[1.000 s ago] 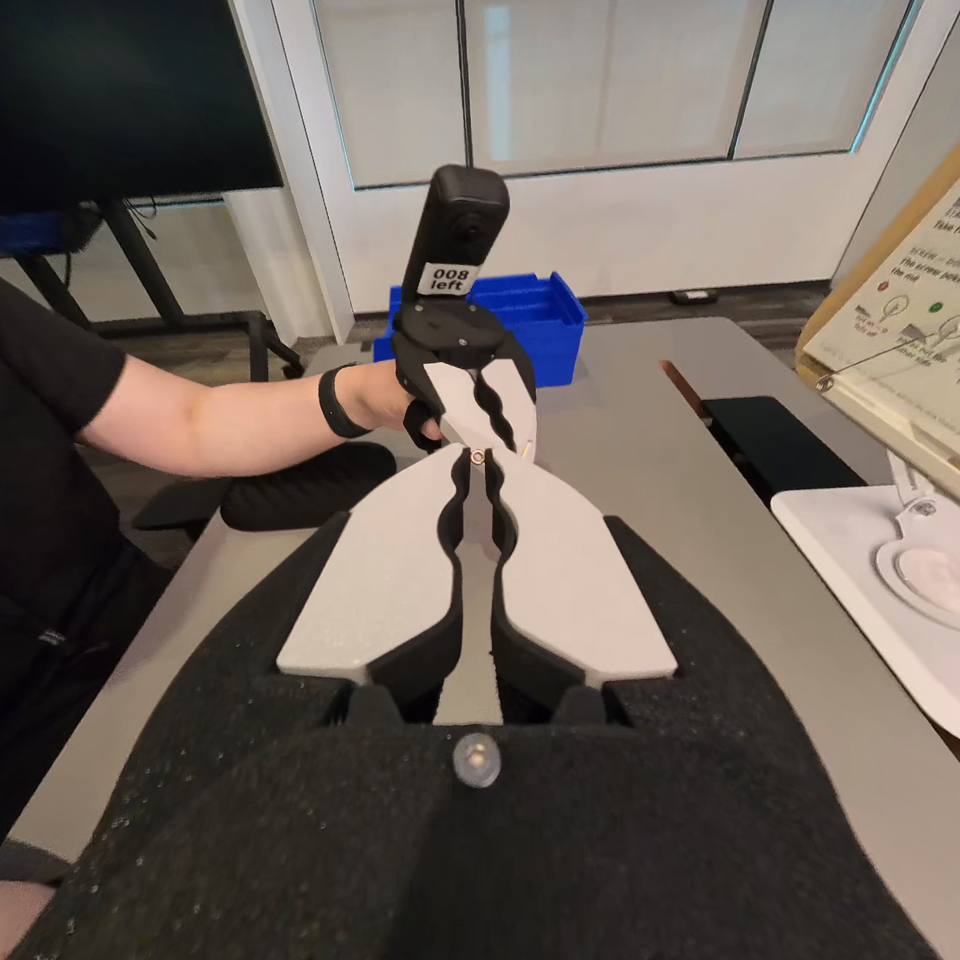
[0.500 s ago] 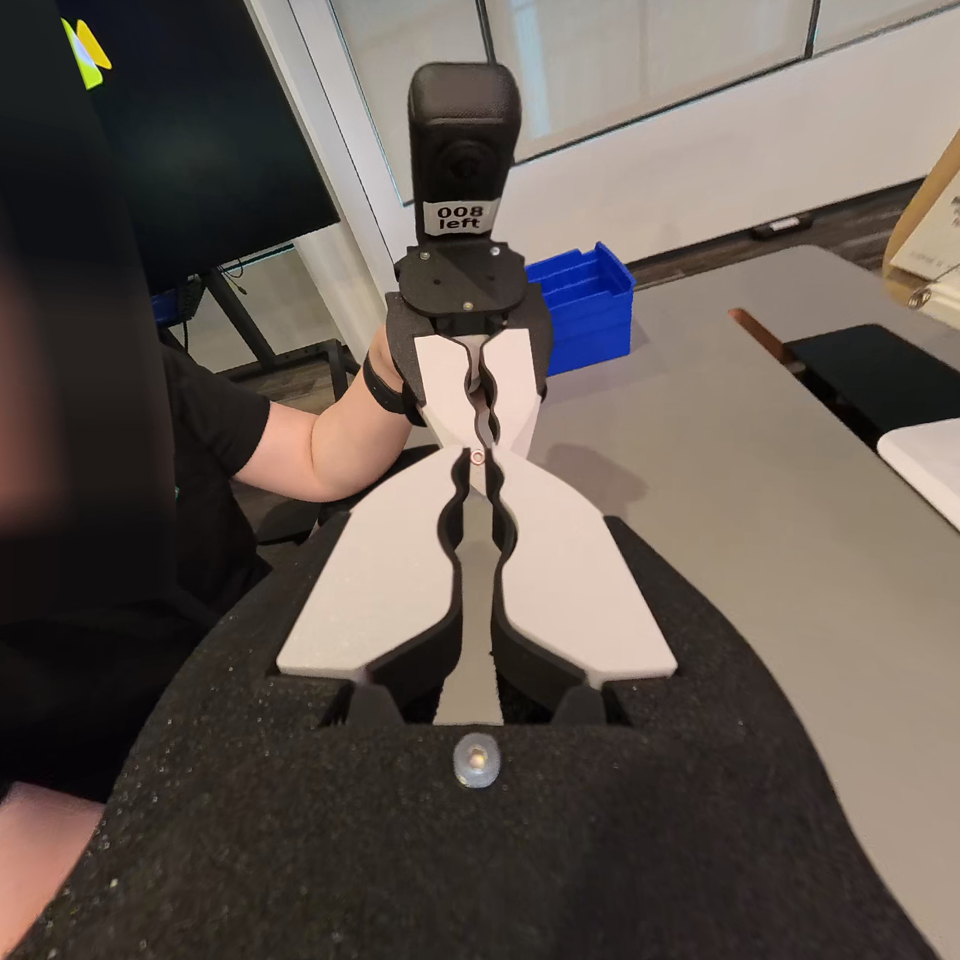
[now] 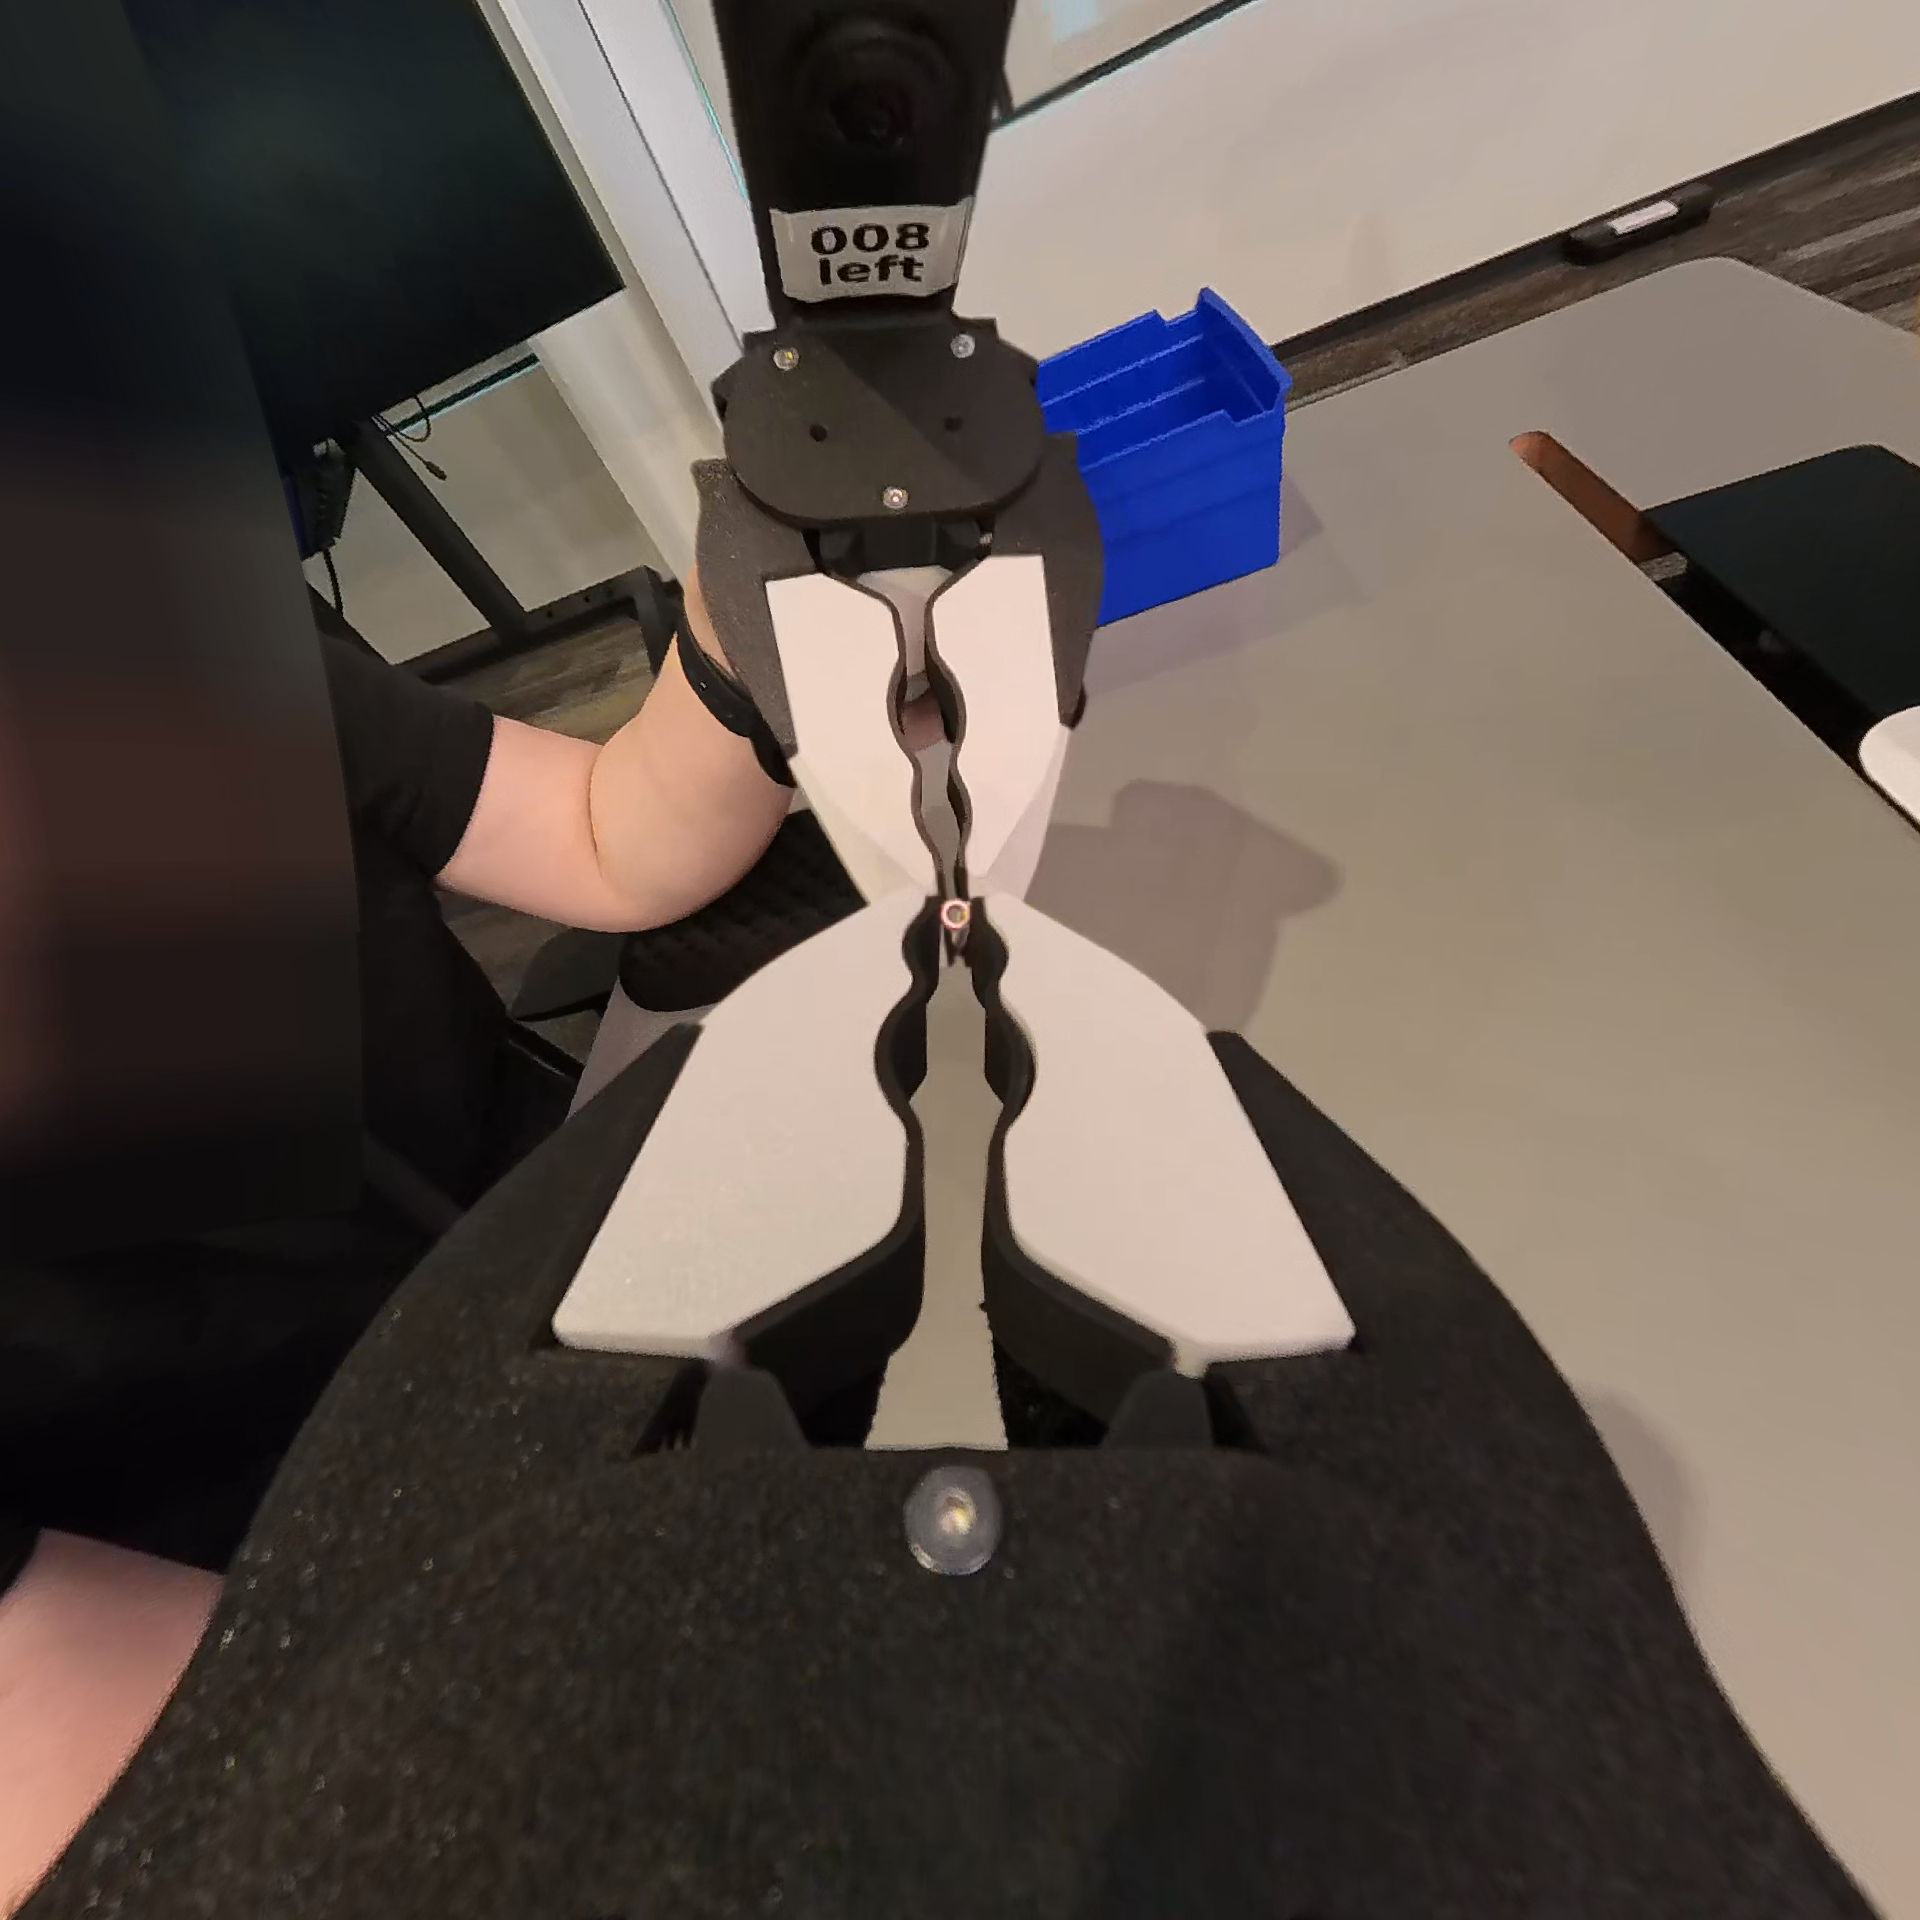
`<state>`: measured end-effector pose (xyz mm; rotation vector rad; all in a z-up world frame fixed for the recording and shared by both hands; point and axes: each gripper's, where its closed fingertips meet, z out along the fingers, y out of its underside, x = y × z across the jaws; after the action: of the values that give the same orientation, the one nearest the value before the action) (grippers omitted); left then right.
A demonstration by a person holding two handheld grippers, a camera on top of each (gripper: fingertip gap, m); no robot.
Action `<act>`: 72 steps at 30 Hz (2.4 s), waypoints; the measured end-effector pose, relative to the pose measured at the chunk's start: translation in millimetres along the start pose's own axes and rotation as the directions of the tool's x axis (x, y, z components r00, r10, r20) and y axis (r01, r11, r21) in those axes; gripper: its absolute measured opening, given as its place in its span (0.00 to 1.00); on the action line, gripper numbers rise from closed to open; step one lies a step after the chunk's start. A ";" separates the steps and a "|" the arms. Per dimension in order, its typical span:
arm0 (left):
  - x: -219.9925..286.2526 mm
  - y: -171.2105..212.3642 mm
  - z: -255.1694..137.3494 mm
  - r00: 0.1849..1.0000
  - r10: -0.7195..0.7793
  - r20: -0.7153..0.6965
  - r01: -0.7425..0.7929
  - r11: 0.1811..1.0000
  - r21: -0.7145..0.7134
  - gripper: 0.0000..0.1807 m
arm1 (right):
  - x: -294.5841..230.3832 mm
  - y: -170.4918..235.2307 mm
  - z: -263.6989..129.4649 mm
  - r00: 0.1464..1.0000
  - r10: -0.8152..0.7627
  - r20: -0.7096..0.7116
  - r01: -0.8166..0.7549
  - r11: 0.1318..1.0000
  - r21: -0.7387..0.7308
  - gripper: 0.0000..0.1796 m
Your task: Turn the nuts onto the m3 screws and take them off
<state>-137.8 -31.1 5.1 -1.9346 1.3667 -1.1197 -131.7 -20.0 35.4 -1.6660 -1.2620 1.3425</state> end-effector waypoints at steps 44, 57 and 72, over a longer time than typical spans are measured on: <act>-16.7 -3.3 2.5 0.988 0.028 0.150 -0.028 1.000 -0.005 0.01 | 17.6 -1.6 2.5 0.989 0.137 -0.055 -0.137 0.991 0.012 0.03; -37.4 -1.3 -2.3 0.952 0.040 0.302 -0.033 0.999 -0.029 0.01 | 35.1 -5.9 11.7 0.959 0.211 -0.190 -0.209 0.977 0.029 0.03; -31.0 -7.3 -4.0 0.966 0.033 0.255 -0.038 0.999 0.014 0.01 | 27.7 -12.4 10.9 0.970 0.126 -0.206 -0.123 0.992 0.025 0.06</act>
<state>-142.1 0.6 2.7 -1.9551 1.2405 -0.8297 -145.2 9.2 34.3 -1.8498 -1.0413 1.2085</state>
